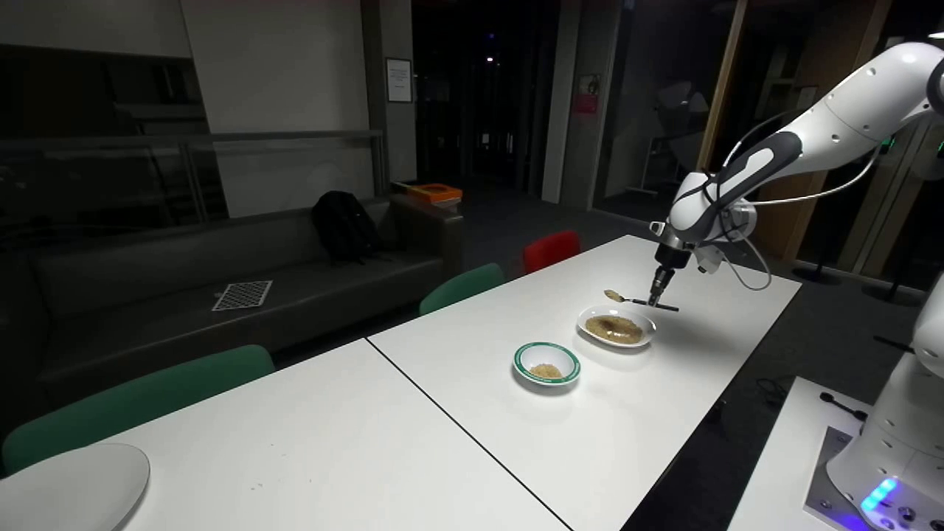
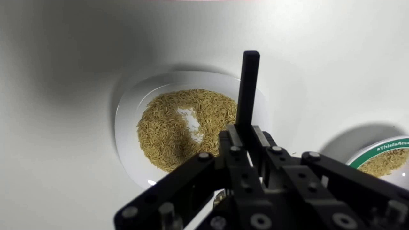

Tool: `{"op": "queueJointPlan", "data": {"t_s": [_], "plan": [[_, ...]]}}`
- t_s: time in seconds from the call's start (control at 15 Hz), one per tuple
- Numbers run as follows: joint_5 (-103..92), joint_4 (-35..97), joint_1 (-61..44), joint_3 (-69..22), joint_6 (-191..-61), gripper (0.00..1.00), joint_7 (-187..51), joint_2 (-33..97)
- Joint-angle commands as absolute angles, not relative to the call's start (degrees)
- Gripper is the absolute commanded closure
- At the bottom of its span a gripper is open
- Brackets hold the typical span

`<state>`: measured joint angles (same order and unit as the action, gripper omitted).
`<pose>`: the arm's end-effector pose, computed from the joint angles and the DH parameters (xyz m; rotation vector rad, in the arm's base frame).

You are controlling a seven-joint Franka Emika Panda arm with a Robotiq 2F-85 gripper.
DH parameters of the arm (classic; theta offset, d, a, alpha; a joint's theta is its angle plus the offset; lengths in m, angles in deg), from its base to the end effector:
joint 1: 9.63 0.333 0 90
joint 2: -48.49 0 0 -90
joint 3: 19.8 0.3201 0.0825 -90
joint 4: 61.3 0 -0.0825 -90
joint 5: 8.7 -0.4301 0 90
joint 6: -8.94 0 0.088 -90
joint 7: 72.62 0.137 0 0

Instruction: Use the spoon to put sugar in the green and white bowl

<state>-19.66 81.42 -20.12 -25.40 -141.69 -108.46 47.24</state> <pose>0.4917 -0.1439 0.2260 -3.0799 -0.2833 -0.2303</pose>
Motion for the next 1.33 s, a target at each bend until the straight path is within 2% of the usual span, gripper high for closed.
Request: {"op": "queueJointPlan", "data": {"t_s": [0.0, 1.27], "plan": [[-24.3, 84.7, -19.8, -26.4, -144.0, 0.97, -113.9, 50.9], [-26.6, 84.4, -18.9, -27.2, -143.3, 0.97, -116.5, 49.3]]}}
